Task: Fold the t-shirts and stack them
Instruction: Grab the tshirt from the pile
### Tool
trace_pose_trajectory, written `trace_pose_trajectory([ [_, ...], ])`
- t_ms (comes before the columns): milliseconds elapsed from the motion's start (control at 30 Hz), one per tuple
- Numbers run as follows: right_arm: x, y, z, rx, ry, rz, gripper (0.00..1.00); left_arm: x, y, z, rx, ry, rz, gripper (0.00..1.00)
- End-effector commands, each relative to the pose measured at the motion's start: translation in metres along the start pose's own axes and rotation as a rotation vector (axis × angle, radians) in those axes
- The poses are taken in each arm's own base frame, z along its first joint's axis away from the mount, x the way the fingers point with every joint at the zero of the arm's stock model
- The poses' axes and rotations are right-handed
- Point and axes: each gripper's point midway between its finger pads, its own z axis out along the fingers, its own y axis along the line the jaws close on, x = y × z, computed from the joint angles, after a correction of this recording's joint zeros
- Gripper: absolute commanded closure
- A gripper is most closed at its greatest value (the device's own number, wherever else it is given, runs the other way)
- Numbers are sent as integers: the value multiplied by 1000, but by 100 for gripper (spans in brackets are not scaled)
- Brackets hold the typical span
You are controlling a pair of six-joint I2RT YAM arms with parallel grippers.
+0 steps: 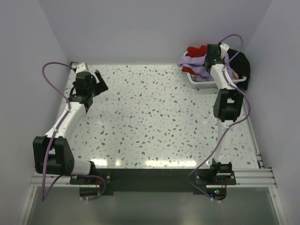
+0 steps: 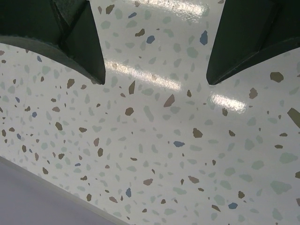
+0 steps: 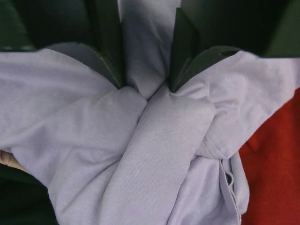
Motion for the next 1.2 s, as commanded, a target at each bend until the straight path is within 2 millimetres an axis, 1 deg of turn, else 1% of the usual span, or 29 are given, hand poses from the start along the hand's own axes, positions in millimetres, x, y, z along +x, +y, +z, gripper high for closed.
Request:
trace_pose_trajectory([
  [0,-51,5,-27,-41,-113,79,60,-1,-5,-5,20,-5,-30,7],
  [67,-52,4,-31,-48,-116,82,64,2,-5,-5,20,2,-36,7],
  [100,-59,5,-37,-57,-128,88,69,2,-5,-6,22,2,-37,7],
  [167,-63,3,-42,-59,-136,94,78,2,-4,-7,21,3,-41,8],
  [200,-70,3,-49,-64,-149,103,88,2,-5,-8,24,1,-42,8],
  [267,-76,0,-56,-62,-165,114,94,2,-5,-9,25,0,-42,8],
  [300,-88,-2,-67,-68,-188,130,98,2,-6,-8,25,-2,-43,8],
  [333,-86,-3,-70,-67,-194,132,100,1,-6,-8,26,-3,-42,8],
  [400,-94,-5,-81,-69,-219,136,100,1,-7,-9,29,-4,-40,8],
  [433,-101,-4,-94,-83,-245,140,100,1,-7,-9,32,-6,-40,8],
  [500,-108,-3,-108,-93,-273,135,100,2,-7,-9,32,-4,-37,8],
  [533,-114,-2,-120,-109,-290,145,100,2,-7,-8,34,-5,-35,8],
  [600,-121,0,-131,-131,-294,157,100,3,-8,-9,39,-4,-30,8],
  [700,-138,2,-156,-161,-323,173,100,0,-9,-11,46,-11,-16,9],
  [767,-148,6,-170,-182,-342,178,100,-1,-8,-12,46,-16,-7,8],
  [833,-163,10,-189,-214,-364,175,100,-2,-8,-15,49,-25,3,8],
  [900,-171,10,-201,-225,-374,166,100,-5,-8,-19,55,-36,7,8],
  [967,-181,17,-217,-269,-388,154,100,-6,-9,-22,62,-41,21,8],
  [1000,-188,18,-230,-284,-410,142,100,-7,-9,-25,67,-44,26,9],
  [1033,-191,25,-243,-308,-427,131,100,-8,-8,-27,67,-49,38,9],
  [1100,-199,30,-265,-333,-462,88,100,-10,-7,-33,70,-58,55,9],
  [1133,-201,38,-281,-363,-473,72,100,-11,-7,-35,73,-61,60,9],
  [1167,-201,44,-291,-395,-475,56,100,-12,-7,-40,77,-69,66,9],
])
